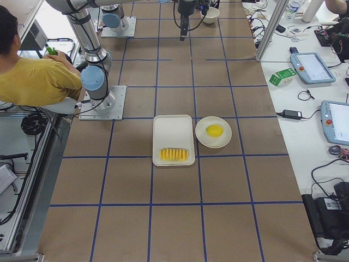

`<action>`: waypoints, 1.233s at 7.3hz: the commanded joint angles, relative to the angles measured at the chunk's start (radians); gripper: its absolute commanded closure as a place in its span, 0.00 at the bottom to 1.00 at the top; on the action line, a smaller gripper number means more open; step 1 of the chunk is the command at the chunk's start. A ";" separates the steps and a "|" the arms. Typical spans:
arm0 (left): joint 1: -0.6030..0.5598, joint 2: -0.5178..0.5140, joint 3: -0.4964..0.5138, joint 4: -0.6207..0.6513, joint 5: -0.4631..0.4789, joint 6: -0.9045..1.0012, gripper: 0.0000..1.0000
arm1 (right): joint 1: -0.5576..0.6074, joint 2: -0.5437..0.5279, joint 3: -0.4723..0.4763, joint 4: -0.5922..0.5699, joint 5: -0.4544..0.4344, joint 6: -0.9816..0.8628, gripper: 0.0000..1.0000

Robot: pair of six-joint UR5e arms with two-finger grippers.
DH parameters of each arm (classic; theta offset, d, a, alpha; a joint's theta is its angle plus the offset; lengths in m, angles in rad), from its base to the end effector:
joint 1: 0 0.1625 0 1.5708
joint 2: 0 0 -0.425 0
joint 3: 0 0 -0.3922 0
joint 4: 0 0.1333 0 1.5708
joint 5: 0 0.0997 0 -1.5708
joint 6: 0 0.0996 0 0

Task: Place bowl and put lemon in it

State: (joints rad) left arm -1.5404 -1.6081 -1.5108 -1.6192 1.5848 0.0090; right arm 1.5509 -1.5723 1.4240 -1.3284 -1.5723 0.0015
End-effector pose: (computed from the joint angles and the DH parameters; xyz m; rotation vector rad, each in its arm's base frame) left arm -0.1165 -0.5088 0.4940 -0.0332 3.1277 0.0406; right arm 0.1236 -0.4797 0.5369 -0.0335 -3.1373 -0.1477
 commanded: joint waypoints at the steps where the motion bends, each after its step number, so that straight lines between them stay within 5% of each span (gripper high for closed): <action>1: 0.009 -0.035 0.006 0.004 0.003 0.006 0.00 | 0.000 0.003 0.003 0.000 0.000 -0.002 0.00; 6: 0.247 -0.315 0.020 0.310 0.000 0.214 0.00 | -0.029 0.109 0.004 -0.032 -0.020 -0.012 0.00; 9: 0.310 -0.436 0.041 0.543 -0.002 0.223 0.00 | -0.246 0.198 0.004 -0.167 -0.018 -0.174 0.00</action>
State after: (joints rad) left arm -1.2492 -1.9960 -1.4762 -1.1589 1.5830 0.2290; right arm 1.3978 -1.4151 1.4281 -1.4424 -1.5900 -0.0717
